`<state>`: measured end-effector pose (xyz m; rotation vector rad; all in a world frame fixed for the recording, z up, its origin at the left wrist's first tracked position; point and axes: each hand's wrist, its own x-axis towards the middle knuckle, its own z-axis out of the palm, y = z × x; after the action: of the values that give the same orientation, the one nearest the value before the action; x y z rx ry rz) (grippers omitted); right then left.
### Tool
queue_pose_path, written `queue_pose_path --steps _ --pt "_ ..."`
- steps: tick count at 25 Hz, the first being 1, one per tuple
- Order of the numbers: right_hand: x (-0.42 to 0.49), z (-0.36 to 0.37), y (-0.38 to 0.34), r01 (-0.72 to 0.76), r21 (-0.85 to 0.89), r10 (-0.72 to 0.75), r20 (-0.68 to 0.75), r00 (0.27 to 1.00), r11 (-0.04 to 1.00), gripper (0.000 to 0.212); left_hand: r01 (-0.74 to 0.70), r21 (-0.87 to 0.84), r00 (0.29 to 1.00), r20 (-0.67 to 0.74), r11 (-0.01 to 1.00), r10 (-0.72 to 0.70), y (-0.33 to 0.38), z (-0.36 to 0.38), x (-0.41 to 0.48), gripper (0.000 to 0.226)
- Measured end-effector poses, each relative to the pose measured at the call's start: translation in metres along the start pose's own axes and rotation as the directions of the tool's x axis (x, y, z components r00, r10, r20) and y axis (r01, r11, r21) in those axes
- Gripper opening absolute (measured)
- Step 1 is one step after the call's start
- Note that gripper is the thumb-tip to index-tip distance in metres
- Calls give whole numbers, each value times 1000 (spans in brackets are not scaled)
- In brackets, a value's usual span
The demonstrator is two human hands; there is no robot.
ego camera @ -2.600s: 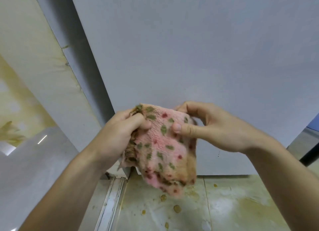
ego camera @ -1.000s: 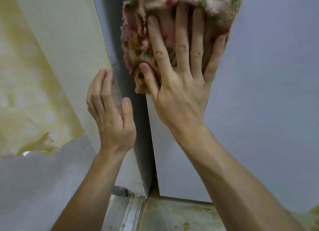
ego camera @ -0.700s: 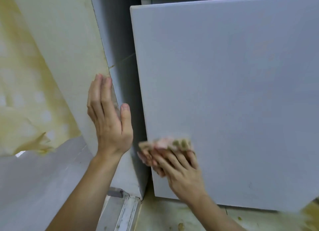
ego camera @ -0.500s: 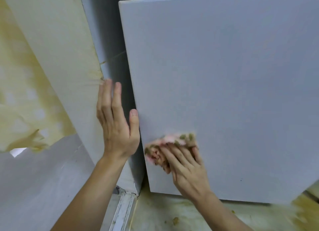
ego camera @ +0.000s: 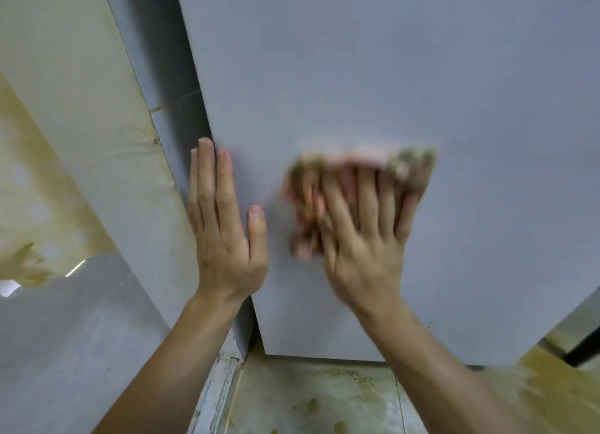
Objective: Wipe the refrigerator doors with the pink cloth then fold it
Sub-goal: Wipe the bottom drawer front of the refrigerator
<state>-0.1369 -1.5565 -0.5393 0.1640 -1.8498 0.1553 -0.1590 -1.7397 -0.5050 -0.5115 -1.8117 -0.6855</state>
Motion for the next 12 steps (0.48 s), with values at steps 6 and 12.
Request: queue_pose_path --steps 6,12 --pt "-117 -12 54 216 -32 -191 352 916 976 61 -80 104 996 49 991 75 28 22 -9 69" --pt "103 -43 47 -165 32 168 -170 971 986 50 -74 92 995 72 993 68 46 27 -14 76"
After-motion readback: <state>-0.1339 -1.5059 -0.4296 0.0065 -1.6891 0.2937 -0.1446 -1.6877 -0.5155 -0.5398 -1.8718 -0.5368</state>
